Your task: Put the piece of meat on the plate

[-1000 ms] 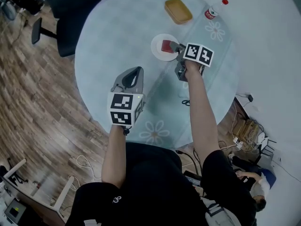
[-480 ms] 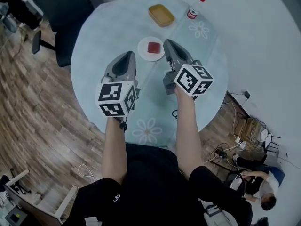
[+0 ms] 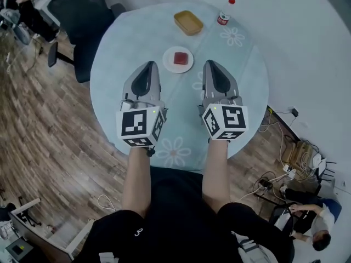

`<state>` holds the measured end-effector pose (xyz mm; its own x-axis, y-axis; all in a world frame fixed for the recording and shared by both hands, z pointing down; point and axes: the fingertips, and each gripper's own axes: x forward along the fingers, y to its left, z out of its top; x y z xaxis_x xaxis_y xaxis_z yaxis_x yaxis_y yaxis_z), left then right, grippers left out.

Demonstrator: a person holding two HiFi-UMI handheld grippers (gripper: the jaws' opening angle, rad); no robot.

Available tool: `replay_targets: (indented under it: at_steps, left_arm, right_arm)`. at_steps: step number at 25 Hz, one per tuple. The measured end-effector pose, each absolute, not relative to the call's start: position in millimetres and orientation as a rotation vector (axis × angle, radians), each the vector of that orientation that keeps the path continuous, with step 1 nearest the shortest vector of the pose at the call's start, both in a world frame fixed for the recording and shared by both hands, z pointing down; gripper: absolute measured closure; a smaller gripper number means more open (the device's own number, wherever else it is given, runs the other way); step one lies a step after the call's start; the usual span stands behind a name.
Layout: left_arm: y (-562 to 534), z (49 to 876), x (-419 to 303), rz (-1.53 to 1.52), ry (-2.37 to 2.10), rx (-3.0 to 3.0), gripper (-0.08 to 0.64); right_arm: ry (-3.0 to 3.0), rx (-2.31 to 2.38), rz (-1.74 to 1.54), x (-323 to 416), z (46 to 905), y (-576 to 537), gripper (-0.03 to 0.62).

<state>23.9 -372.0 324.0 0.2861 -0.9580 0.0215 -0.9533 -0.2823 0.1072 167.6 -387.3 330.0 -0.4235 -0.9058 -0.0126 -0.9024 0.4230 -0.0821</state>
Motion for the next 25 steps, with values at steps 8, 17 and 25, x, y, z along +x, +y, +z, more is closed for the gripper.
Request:
replay_targets:
  at_steps: [8,17,25]
  left_arm:
    - [-369,330,38,0.015,-1.855,2.463,0.566]
    - [-368,346,48,0.065,-1.81,2.46,0.566]
    - [-367,358,52,-0.003,-1.736,2.464,0.566]
  right_arm:
    - [2.66,-1.669,-0.047,175,337,-376,0.586]
    - [2.659,-1.677,-0.079,180,346,-376,0.586]
    - [2.682,-1.678,-0.108,176,362,-379,0.586]
